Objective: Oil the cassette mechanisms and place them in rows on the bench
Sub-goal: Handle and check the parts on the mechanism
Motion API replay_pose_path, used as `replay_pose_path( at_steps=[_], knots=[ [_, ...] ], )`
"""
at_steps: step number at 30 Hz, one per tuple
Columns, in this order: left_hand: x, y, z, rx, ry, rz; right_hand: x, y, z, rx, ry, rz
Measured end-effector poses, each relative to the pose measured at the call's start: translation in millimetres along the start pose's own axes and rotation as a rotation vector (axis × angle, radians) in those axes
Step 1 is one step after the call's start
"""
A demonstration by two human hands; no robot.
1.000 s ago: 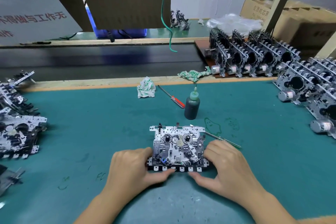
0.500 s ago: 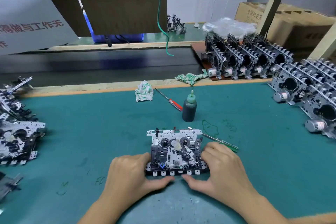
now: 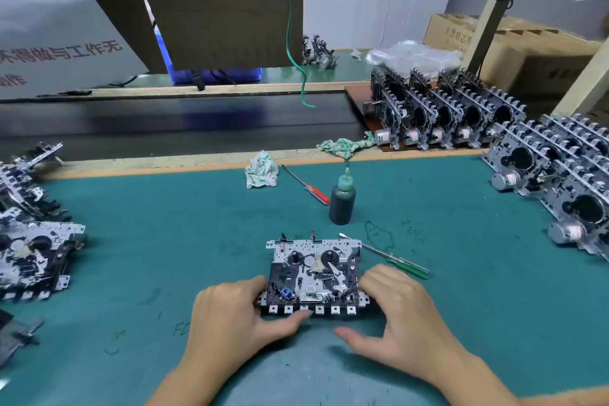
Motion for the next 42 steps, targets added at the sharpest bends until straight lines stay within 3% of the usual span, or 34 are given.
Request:
replay_pose_path(
  at_steps=[5, 9, 13, 16, 21, 26, 29, 31, 33, 35, 39, 42],
  knots=[
    [-4.6, 4.9, -1.1, -0.049, -0.022, -0.021, -2.7, -0.6, 0.0, 0.029, 0.005, -0.081],
    [-12.3, 4.3, 2.3, -0.227, -0.020, -0.135, -3.4, -2.6, 3.0, 0.051, 0.090, -0.097],
    [-9.1, -3.1, 6.2, -0.241, -0.088, -0.573, 3.9, -6.4, 9.0, -0.029, 0.308, 0.220],
    [-2.6, -6.8, 11.5, -0.194, -0.172, -0.786, 8.9, -10.3, 17.2, 0.013, 0.534, 0.527],
    [-2.0, -3.1, 28.2, -0.310, -0.423, -0.868, 18.4, -5.6, 35.3, -0.175, 0.701, 0.710],
    [-3.7, -1.2, 28.5, -0.342, -0.448, -0.847, 20.7, 0.0, 35.2, -0.234, 0.763, 0.890],
    [-4.2, -6.2, 23.2, -0.338, -0.469, -0.792, 13.6, -4.7, 32.6, -0.278, 0.749, 0.838],
    [-8.7, -12.0, 16.3, -0.248, -0.430, -0.578, 12.0, -8.7, 27.1, -0.314, 0.723, 0.656],
    [-10.7, -21.7, 11.2, -0.037, -0.354, -0.317, 17.6, -16.6, 21.8, -0.289, 0.655, 0.340],
    [-3.3, -31.7, 11.8, 0.108, -0.204, -0.285, 20.5, -21.7, 21.7, -0.199, 0.525, 0.261],
    [21.2, -31.1, 23.8, -0.007, 0.158, -0.379, 12.5, -5.3, 24.5, -0.136, 0.422, 0.620],
    [30.9, -21.1, 32.7, -0.173, 0.191, -0.457, 8.8, 2.0, 28.4, 0.001, 0.439, 0.744]
  ],
)
Point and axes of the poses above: each hand's wrist, its own z-axis towards the middle knuckle, its own y-axis out of the palm, x = y × z, the point moved 4 cm from there along z, towards the middle knuckle, and after that the axes turned 10 degrees about -y, right-handed, at the moved point
